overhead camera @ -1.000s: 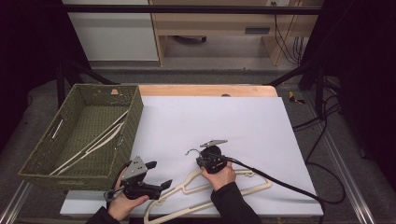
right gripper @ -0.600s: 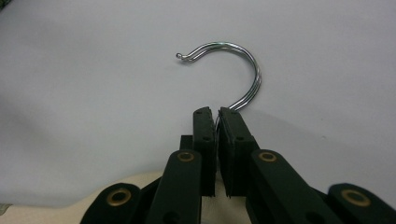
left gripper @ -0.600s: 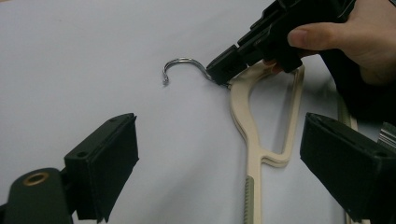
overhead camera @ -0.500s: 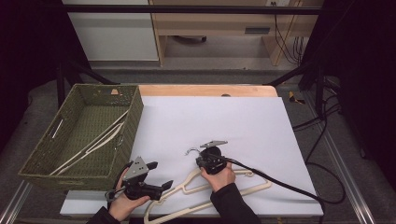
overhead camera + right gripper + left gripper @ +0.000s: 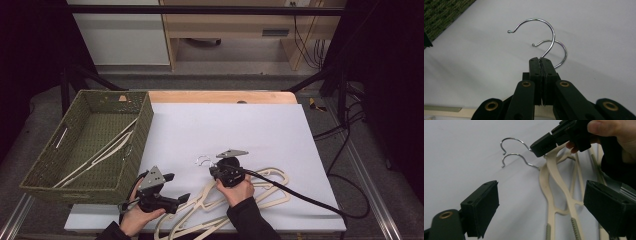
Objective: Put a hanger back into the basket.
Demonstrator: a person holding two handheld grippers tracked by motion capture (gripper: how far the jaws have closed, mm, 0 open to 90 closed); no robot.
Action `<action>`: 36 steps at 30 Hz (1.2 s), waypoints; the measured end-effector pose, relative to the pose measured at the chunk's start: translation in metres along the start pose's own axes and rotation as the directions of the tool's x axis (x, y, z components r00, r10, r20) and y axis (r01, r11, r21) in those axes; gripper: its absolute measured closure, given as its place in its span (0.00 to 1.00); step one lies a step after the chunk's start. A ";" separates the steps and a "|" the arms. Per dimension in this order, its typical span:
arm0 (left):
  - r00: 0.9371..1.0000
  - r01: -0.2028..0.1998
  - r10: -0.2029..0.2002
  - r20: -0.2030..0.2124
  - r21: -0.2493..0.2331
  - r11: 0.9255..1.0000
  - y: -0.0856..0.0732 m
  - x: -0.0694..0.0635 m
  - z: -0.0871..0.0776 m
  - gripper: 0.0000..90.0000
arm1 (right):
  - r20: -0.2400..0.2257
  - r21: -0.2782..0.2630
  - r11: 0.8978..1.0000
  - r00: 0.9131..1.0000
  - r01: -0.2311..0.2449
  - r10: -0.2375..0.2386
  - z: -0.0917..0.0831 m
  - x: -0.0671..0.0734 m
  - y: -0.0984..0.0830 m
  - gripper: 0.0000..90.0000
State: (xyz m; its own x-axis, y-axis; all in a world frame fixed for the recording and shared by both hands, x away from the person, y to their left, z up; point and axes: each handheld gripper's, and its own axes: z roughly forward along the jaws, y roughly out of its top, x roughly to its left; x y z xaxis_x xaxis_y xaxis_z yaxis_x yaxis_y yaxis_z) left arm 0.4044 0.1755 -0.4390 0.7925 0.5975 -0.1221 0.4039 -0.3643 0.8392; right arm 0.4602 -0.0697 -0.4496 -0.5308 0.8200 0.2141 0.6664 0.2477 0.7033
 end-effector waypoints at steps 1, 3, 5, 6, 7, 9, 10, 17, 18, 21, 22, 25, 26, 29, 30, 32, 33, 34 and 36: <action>1.000 0.000 0.000 0.007 0.009 1.000 0.002 -0.001 0.002 0.15 | 0.000 -0.002 1.000 1.000 0.010 -0.010 -0.001 0.000 0.000 0.99; 1.000 0.001 -0.001 0.017 0.024 1.000 0.007 -0.004 0.008 0.16 | -0.006 -0.009 1.000 1.000 0.019 -0.019 -0.003 0.000 0.001 0.99; 1.000 -0.004 0.003 0.028 0.045 0.999 0.012 -0.006 0.016 0.19 | -0.005 -0.016 1.000 1.000 0.025 -0.025 -0.005 0.001 0.001 0.99; 0.999 -0.004 0.002 0.037 0.057 0.998 0.014 -0.007 0.020 0.20 | -0.010 -0.018 1.000 1.000 0.023 -0.023 -0.006 0.002 0.001 0.99; 0.999 0.001 -0.005 0.046 0.075 0.997 0.016 -0.007 0.026 0.23 | -0.009 -0.020 1.000 1.000 0.022 -0.022 -0.007 0.002 0.001 0.99; 0.997 0.024 -0.031 0.069 0.095 0.995 0.019 -0.008 0.035 0.27 | -0.017 -0.028 0.999 0.999 0.027 -0.027 -0.010 0.003 0.001 0.99; 0.996 0.031 -0.039 0.076 0.103 0.994 0.020 -0.008 0.039 0.29 | -0.017 -0.030 0.999 0.999 0.030 -0.031 -0.011 0.003 0.001 0.99; 0.988 0.061 -0.084 0.132 0.164 0.985 0.021 -0.007 0.065 0.42 | -0.022 -0.048 0.998 0.999 0.048 -0.049 -0.017 0.005 0.002 0.99; 0.987 0.060 -0.085 0.137 0.172 0.983 0.021 -0.007 0.067 0.46 | -0.021 -0.049 0.998 0.999 0.044 -0.045 -0.018 0.005 0.002 0.99; 0.981 0.072 -0.106 0.164 0.201 0.977 0.020 -0.008 0.073 0.56 | -0.030 -0.061 0.997 0.998 0.049 -0.051 -0.020 0.006 0.002 0.99; 0.979 0.072 -0.109 0.170 0.212 0.975 0.020 -0.008 0.075 0.59 | -0.028 -0.061 0.997 0.998 0.051 -0.053 -0.021 0.006 0.002 0.99; 0.972 0.080 -0.126 0.198 0.227 0.971 0.020 -0.009 0.079 0.70 | -0.035 -0.067 0.996 0.998 0.056 -0.058 -0.022 0.007 0.002 0.99; 0.970 0.081 -0.129 0.205 0.228 0.970 0.020 -0.009 0.080 0.74 | -0.040 -0.072 0.996 0.997 0.060 -0.063 -0.023 0.007 0.001 0.99; 0.969 0.093 -0.142 0.200 0.235 0.967 0.022 -0.011 0.079 0.79 | -0.039 -0.077 0.995 0.997 0.069 -0.072 -0.025 0.007 0.001 0.99; 0.967 0.107 -0.156 0.201 0.232 0.967 0.022 -0.011 0.079 0.80 | -0.043 -0.080 0.994 0.996 0.076 -0.079 -0.025 0.007 0.001 0.99; 0.966 0.121 -0.169 0.196 0.236 0.964 0.023 -0.010 0.077 0.81 | -0.053 -0.089 0.994 0.996 0.071 -0.075 -0.026 0.008 0.002 0.99; 0.965 0.129 -0.176 0.196 0.230 0.964 0.023 -0.011 0.076 0.82 | -0.054 -0.089 0.993 0.995 0.079 -0.084 -0.028 0.007 0.002 0.99; 0.963 0.140 -0.186 0.196 0.228 0.964 0.023 -0.011 0.074 0.82 | -0.059 -0.091 0.992 0.994 0.085 -0.090 -0.029 0.007 0.002 0.99; 0.961 0.153 -0.197 0.195 0.217 0.964 0.025 -0.012 0.070 0.84 | -0.068 -0.108 0.988 0.991 0.107 -0.115 -0.034 0.007 0.004 0.95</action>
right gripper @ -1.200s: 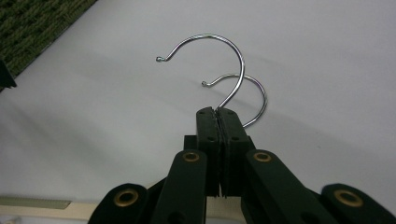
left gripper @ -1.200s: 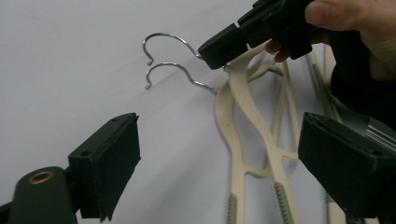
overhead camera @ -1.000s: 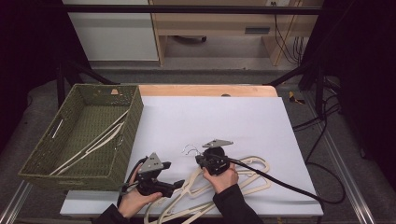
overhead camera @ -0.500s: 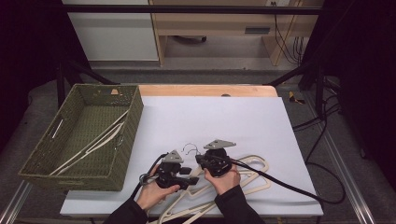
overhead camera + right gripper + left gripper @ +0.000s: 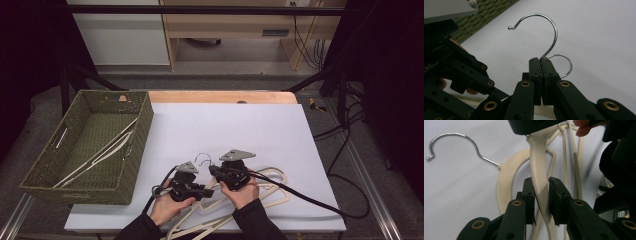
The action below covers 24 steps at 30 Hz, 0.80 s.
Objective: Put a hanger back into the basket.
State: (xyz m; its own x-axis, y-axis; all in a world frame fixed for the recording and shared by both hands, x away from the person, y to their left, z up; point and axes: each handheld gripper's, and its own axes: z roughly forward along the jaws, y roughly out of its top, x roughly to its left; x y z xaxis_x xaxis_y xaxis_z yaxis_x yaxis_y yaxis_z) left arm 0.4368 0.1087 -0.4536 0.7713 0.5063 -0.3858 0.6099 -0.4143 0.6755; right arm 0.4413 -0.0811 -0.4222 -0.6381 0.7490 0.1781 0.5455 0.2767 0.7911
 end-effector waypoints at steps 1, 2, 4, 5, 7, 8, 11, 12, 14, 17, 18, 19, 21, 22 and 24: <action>1.000 0.008 -0.008 0.001 -0.010 1.000 0.000 -0.002 -0.002 0.85 | -0.007 -0.013 1.000 1.000 0.014 -0.014 -0.003 0.000 0.001 0.92; 1.000 0.015 -0.015 0.004 -0.018 1.000 0.000 -0.004 -0.003 0.86 | -0.016 -0.024 1.000 1.000 0.017 -0.018 -0.008 -0.001 0.002 0.88; 1.000 0.021 -0.021 0.014 -0.034 0.999 0.001 -0.008 -0.007 0.88 | -0.041 -0.064 0.997 0.998 0.039 -0.042 -0.018 -0.001 0.003 0.77; 1.000 0.022 -0.021 0.016 -0.041 0.999 0.002 -0.012 -0.009 0.89 | -0.043 -0.086 0.995 0.997 0.057 -0.061 -0.024 -0.002 0.003 0.70; 0.999 0.017 -0.015 0.036 -0.051 0.999 0.002 -0.018 -0.012 0.90 | -0.034 -0.126 0.988 0.994 0.094 -0.099 -0.035 -0.003 0.002 0.59; 0.999 0.014 -0.012 0.043 -0.053 0.999 0.003 -0.021 -0.014 0.91 | -0.043 -0.148 0.984 0.994 0.094 -0.102 -0.040 -0.005 0.000 0.54; 0.999 -0.005 0.008 0.053 -0.062 0.998 0.003 -0.030 -0.019 0.92 | -0.051 -0.179 0.980 0.993 0.092 -0.103 -0.053 -0.011 -0.001 0.45; 0.998 -0.008 0.012 0.056 -0.072 0.997 0.004 -0.032 -0.022 0.93 | -0.047 -0.199 0.975 0.993 0.098 -0.110 -0.060 -0.013 -0.001 0.42; 0.998 -0.010 0.016 0.062 -0.091 0.996 0.004 -0.036 -0.028 0.95 | -0.059 -0.228 0.969 0.992 0.091 -0.107 -0.073 -0.017 -0.001 0.37; 0.999 -0.031 0.032 0.012 -0.122 0.992 0.008 -0.042 -0.042 0.95 | -0.062 -0.259 0.962 0.993 0.081 -0.100 -0.088 -0.022 0.000 0.33; 0.999 -0.034 0.035 0.007 -0.127 0.991 0.008 -0.042 -0.045 0.95 | -0.046 -0.270 0.959 0.993 0.089 -0.105 -0.094 -0.024 0.001 0.32; 0.999 -0.030 0.032 0.011 -0.135 0.990 0.009 -0.042 -0.050 0.95 | -0.037 -0.278 0.957 0.994 0.086 -0.100 -0.097 -0.025 0.001 0.32; 0.999 -0.036 0.038 0.010 -0.157 0.987 0.011 -0.044 -0.060 0.95 | -0.036 -0.297 0.952 0.995 0.073 -0.088 -0.104 -0.029 0.002 0.31; 0.999 -0.041 0.042 0.004 -0.162 0.986 0.012 -0.045 -0.064 0.95 | -0.031 -0.306 0.950 0.997 0.063 -0.076 -0.108 -0.032 0.002 0.31; 0.998 -0.064 0.061 -0.025 -0.172 0.983 0.015 -0.046 -0.073 0.95 | -0.028 -0.317 0.947 0.998 0.049 -0.061 -0.112 -0.038 0.001 0.29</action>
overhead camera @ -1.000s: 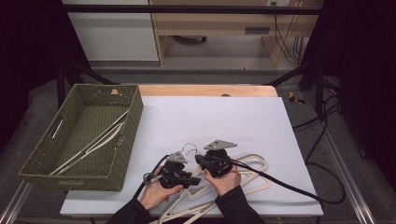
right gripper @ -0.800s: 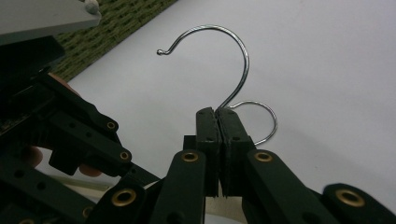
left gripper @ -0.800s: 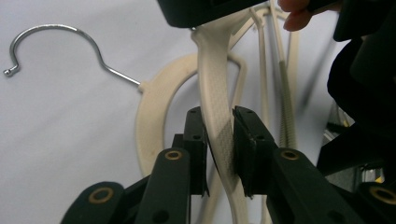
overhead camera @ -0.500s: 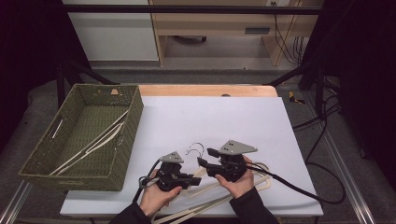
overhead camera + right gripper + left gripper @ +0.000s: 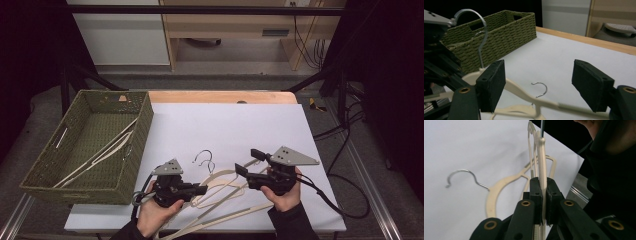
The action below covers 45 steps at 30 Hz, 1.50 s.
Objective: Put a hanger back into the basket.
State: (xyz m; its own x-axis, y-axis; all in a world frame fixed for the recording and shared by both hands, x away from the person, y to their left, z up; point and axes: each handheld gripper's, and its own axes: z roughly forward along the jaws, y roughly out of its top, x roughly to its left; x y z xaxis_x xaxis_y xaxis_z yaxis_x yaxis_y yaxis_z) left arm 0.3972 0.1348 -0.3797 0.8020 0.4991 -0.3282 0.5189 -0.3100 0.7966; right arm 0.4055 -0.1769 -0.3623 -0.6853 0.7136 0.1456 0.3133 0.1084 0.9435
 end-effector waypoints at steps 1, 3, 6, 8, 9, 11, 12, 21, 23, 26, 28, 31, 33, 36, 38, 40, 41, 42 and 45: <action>1.000 -0.007 0.007 -0.014 -0.005 1.000 0.003 0.000 -0.005 0.95 | 0.002 -0.002 1.000 1.000 -0.003 0.003 -0.002 -0.002 0.000 0.29; 0.999 -0.026 0.025 -0.042 -0.013 1.000 0.009 0.001 -0.014 0.95 | 0.019 -0.009 1.000 1.000 -0.016 0.016 -0.004 -0.006 -0.001 0.28; 0.995 -0.054 0.052 -0.087 -0.025 0.998 0.021 0.002 -0.032 0.95 | 0.030 -0.013 1.000 0.999 -0.019 0.019 -0.005 -0.011 -0.003 0.25; 0.991 -0.074 0.070 -0.113 -0.032 0.997 0.028 0.002 -0.043 0.95 | 0.042 -0.014 1.000 0.999 -0.015 0.015 -0.006 -0.013 -0.004 0.24; 0.989 -0.085 0.080 -0.121 -0.031 0.996 0.030 0.002 -0.047 0.95 | 0.048 -0.016 1.000 0.999 -0.010 0.011 -0.006 -0.014 -0.004 0.24; 0.984 -0.104 0.098 -0.151 -0.033 0.994 0.038 0.004 -0.058 0.95 | 0.053 -0.018 1.000 0.999 -0.010 0.011 -0.008 -0.015 -0.004 0.23; 0.981 -0.112 0.105 -0.160 -0.034 0.993 0.041 0.005 -0.062 0.95 | 0.055 -0.022 1.000 0.998 -0.009 0.011 -0.009 -0.016 -0.004 0.23; 0.956 -0.170 0.151 -0.253 -0.057 0.984 0.072 0.025 -0.107 0.95 | 0.076 -0.015 0.999 0.997 -0.030 0.031 -0.008 -0.022 -0.007 0.21; 0.949 -0.182 0.159 -0.274 -0.060 0.982 0.077 0.030 -0.118 0.95 | 0.076 -0.010 1.000 0.997 -0.030 0.031 -0.008 -0.022 -0.007 0.21; 0.938 -0.197 0.169 -0.303 -0.067 0.978 0.084 0.038 -0.133 0.95 | 0.080 -0.007 1.000 0.996 -0.027 0.028 -0.007 -0.023 -0.008 0.21; 0.929 -0.215 0.186 -0.319 -0.059 0.975 0.089 0.045 -0.144 0.95 | 0.078 -0.004 1.000 0.997 -0.026 0.027 -0.006 -0.023 -0.008 0.21; 0.915 -0.231 0.200 -0.351 -0.048 0.972 0.093 0.054 -0.158 0.95 | 0.083 0.002 1.000 0.996 -0.027 0.027 -0.005 -0.024 -0.009 0.21; 0.904 -0.241 0.208 -0.373 -0.044 0.969 0.095 0.060 -0.167 0.95 | 0.076 0.008 1.000 0.997 -0.029 0.028 -0.005 -0.024 -0.009 0.21; 0.889 -0.257 0.218 -0.402 -0.044 0.965 0.096 0.071 -0.179 0.95 | 0.086 0.012 0.999 0.996 -0.031 0.030 -0.003 -0.024 -0.010 0.21; 0.879 -0.273 0.232 -0.416 -0.041 0.961 0.096 0.078 -0.187 0.95 | 0.082 0.013 0.999 0.996 -0.032 0.031 -0.002 -0.023 -0.010 0.21; 0.878 -0.272 0.225 -0.423 -0.053 0.961 0.094 0.086 -0.193 0.95 | 0.083 0.016 0.999 0.996 -0.030 0.029 -0.002 -0.023 -0.011 0.21; 0.877 -0.274 0.225 -0.425 -0.056 0.960 0.093 0.090 -0.196 0.95 | 0.081 0.017 0.999 0.996 -0.028 0.026 -0.002 -0.024 -0.011 0.21; 0.877 -0.270 0.223 -0.426 -0.051 0.962 0.091 0.094 -0.199 0.95 | 0.084 0.017 0.999 0.996 -0.028 0.027 -0.001 -0.024 -0.011 0.21; 0.872 -0.267 0.221 -0.436 -0.047 0.962 0.086 0.107 -0.205 0.95 | 0.081 0.016 0.999 0.996 -0.029 0.027 -0.002 -0.024 -0.011 0.21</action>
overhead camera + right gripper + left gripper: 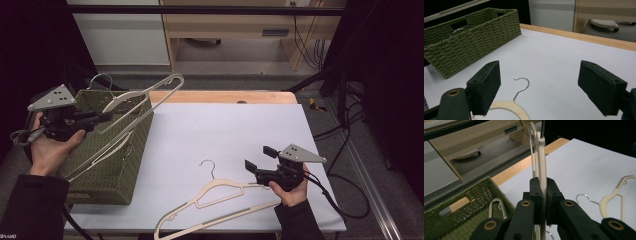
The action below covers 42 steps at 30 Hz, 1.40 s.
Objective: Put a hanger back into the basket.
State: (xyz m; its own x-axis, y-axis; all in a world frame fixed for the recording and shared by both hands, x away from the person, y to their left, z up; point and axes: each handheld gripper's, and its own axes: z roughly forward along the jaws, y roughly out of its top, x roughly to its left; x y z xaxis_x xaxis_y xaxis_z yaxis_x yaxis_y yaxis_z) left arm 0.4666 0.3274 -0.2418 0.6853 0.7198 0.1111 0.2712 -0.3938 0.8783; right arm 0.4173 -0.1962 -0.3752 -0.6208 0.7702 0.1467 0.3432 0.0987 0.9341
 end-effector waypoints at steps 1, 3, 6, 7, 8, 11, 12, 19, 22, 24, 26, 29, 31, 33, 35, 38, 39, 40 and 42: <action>1.000 -0.001 0.001 -0.005 -0.001 1.000 -0.003 0.004 0.000 0.95 | 0.001 0.000 1.000 1.000 -0.001 0.001 0.000 0.000 0.000 0.21; 1.000 0.005 -0.005 -0.018 0.004 1.000 -0.008 0.012 -0.002 0.95 | 0.003 -0.002 1.000 1.000 0.000 0.000 0.001 0.000 0.000 0.21; 0.999 0.007 -0.006 -0.035 0.015 1.000 -0.017 0.023 -0.004 0.95 | -0.004 0.005 1.000 1.000 0.007 -0.007 0.002 0.000 -0.001 0.21; 0.999 0.013 -0.013 -0.036 0.019 1.000 -0.019 0.027 -0.005 0.95 | 0.000 0.006 1.000 1.000 0.001 -0.001 0.002 0.000 -0.001 0.21; 0.999 0.011 -0.010 -0.043 0.023 1.000 -0.022 0.030 -0.006 0.95 | 0.002 0.005 1.000 1.000 -0.001 0.001 0.003 0.001 -0.001 0.21; 0.998 0.005 -0.003 -0.064 0.029 1.000 -0.030 0.041 -0.010 0.95 | 0.002 0.005 1.000 1.000 -0.003 0.003 0.003 0.001 -0.001 0.20; 0.998 0.018 -0.015 -0.067 0.036 0.999 -0.034 0.044 -0.011 0.95 | 0.002 0.005 1.000 1.000 -0.002 0.002 0.003 0.000 -0.001 0.20; 0.993 0.041 -0.033 -0.116 0.065 0.997 -0.057 0.064 -0.016 0.95 | 0.002 0.008 1.000 1.000 0.002 -0.002 0.003 0.000 -0.001 0.20; 0.990 0.063 -0.053 -0.127 0.082 0.995 -0.067 0.070 -0.015 0.95 | 0.001 0.007 1.000 1.000 0.003 -0.003 0.003 0.000 -0.001 0.20; 0.990 0.069 -0.056 -0.132 0.101 0.992 -0.073 0.072 -0.014 0.95 | -0.001 0.011 1.000 1.000 0.006 -0.006 0.003 -0.001 -0.002 0.20; 0.989 0.061 -0.045 -0.141 0.114 0.992 -0.076 0.073 -0.013 0.95 | 0.005 0.012 1.000 1.000 -0.002 0.002 0.004 0.000 -0.002 0.20; 0.989 0.039 -0.020 -0.145 0.132 0.991 -0.079 0.073 -0.011 0.95 | 0.004 0.017 1.000 1.000 0.003 -0.003 0.005 0.000 -0.002 0.21; 0.988 0.023 0.001 -0.151 0.154 0.988 -0.080 0.072 -0.007 0.95 | 0.004 0.017 1.000 1.000 0.003 -0.003 0.005 0.000 -0.002 0.21; 0.988 -0.002 0.029 -0.152 0.177 0.984 -0.081 0.070 -0.003 0.95 | 0.004 0.016 1.000 1.000 0.002 -0.002 0.005 0.000 -0.002 0.21; 0.987 -0.011 0.042 -0.154 0.196 0.981 -0.084 0.069 0.002 0.95 | 0.007 0.014 1.000 1.000 0.001 -0.001 0.005 0.000 -0.002 0.21; 0.984 -0.014 0.052 -0.170 0.217 0.976 -0.093 0.068 0.009 0.95 | 0.006 0.013 1.000 1.000 -0.001 0.001 0.004 0.000 -0.002 0.21; 0.983 -0.014 0.055 -0.177 0.224 0.975 -0.097 0.068 0.011 0.95 | 0.008 0.013 1.000 1.000 0.000 -0.001 0.005 0.000 -0.002 0.21; 0.982 -0.017 0.060 -0.179 0.230 0.973 -0.101 0.068 0.013 0.95 | 0.006 0.015 1.000 1.000 0.001 -0.001 0.005 0.000 -0.002 0.21; 0.981 -0.021 0.067 -0.182 0.243 0.970 -0.108 0.067 0.017 0.95 | 0.002 0.020 1.000 1.000 0.008 -0.008 0.005 0.000 -0.003 0.21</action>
State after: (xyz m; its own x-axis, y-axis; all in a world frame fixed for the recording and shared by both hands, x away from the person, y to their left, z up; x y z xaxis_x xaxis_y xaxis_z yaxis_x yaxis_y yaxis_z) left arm 0.4946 0.4086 -0.3370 0.5675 0.7837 0.2528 0.4127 -0.5363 0.7363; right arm 0.4205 -0.1934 -0.3798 -0.6218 0.7708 0.1386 0.3521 0.1171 0.9286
